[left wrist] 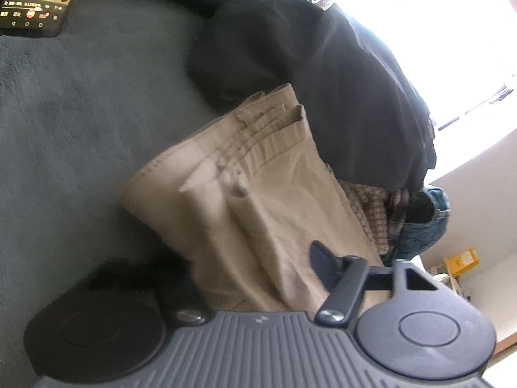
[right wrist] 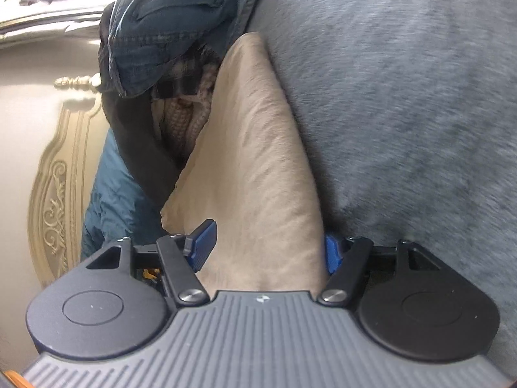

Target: Fold clothes

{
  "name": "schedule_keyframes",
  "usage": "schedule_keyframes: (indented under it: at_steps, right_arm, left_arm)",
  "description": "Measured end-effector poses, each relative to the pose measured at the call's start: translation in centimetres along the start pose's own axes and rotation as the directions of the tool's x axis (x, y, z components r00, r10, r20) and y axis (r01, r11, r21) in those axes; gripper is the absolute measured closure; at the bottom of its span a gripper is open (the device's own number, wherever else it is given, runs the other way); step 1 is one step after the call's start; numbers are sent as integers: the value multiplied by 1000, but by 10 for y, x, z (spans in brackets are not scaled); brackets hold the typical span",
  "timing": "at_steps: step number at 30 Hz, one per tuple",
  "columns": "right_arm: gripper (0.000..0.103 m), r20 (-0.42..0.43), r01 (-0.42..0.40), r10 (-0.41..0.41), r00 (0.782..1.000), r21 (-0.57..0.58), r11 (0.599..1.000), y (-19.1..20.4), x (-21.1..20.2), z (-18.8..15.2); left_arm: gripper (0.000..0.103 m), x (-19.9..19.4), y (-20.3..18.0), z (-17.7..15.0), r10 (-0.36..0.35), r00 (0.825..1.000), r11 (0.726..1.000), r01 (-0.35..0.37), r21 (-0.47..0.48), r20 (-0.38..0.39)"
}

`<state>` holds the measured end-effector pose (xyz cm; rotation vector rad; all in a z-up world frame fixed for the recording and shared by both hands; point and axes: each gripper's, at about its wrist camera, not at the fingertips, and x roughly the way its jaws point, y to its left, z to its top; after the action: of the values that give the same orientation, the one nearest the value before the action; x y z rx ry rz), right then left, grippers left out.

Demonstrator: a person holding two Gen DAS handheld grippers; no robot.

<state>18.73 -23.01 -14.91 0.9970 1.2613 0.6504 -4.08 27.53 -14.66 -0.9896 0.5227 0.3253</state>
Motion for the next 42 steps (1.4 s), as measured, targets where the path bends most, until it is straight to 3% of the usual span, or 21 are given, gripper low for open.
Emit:
schedule_keyframes:
  at_steps: [3, 5, 7, 10, 15, 21, 25, 32, 35, 36, 39, 41, 42]
  right_arm:
    - [45, -4, -1, 1, 1000, -27, 1000, 5, 5, -1]
    - [57, -10, 0, 0, 1000, -39, 999, 6, 7, -3]
    - [82, -9, 17, -17, 1000, -47, 999, 5, 8, -6]
    - [92, 18, 38, -37, 999, -89, 995, 9, 7, -10]
    - [95, 73, -9, 23, 997, -187, 982, 28, -9, -14]
    - [96, 115, -14, 36, 993, -188, 982, 29, -29, -17]
    - [96, 135, 0, 26, 990, -187, 982, 22, -62, -29]
    - [96, 184, 58, -31, 982, -146, 988, 2, -138, -68]
    - [93, 203, 96, -70, 977, -124, 988, -14, -158, -90]
    - [89, 210, 118, -94, 973, -102, 988, -21, -160, -95]
    - [79, 209, 216, -214, 954, 15, 976, -41, -161, -98]
    - [77, 223, 235, -236, 946, 30, 971, -43, -173, -99]
    - [75, 242, 239, -237, 941, 22, 971, -40, -182, -101]
  left_arm:
    - [63, -1, 5, 0, -10, 1000, 1000, 10, -22, -7]
    - [68, -2, 6, 0, -11, 1000, 1000, 10, -26, -12]
    - [74, -3, 2, -1, -1, 1000, 1000, 1, -15, -12]
    - [82, -6, -3, -4, 3, 1000, 1000, -3, -7, -5]
    - [85, -17, -11, -11, -18, 1000, 1000, 18, -4, -7]
    - [85, -31, -24, -29, -50, 998, 998, 51, 23, -49]
    - [85, -43, -33, -49, -79, 989, 995, 86, 53, -121]
    - [84, -60, -40, -100, -121, 935, 979, 168, 115, -334]
    - [77, -55, -39, -107, -89, 928, 974, 156, 161, -361]
    - [70, -53, -38, -106, -77, 927, 974, 150, 172, -368]
    - [61, -54, -34, -103, -66, 914, 970, 152, 190, -400]
    - [57, -63, -33, -100, -58, 909, 962, 161, 221, -412]
    - [50, -69, -33, -98, -46, 910, 955, 161, 250, -412]
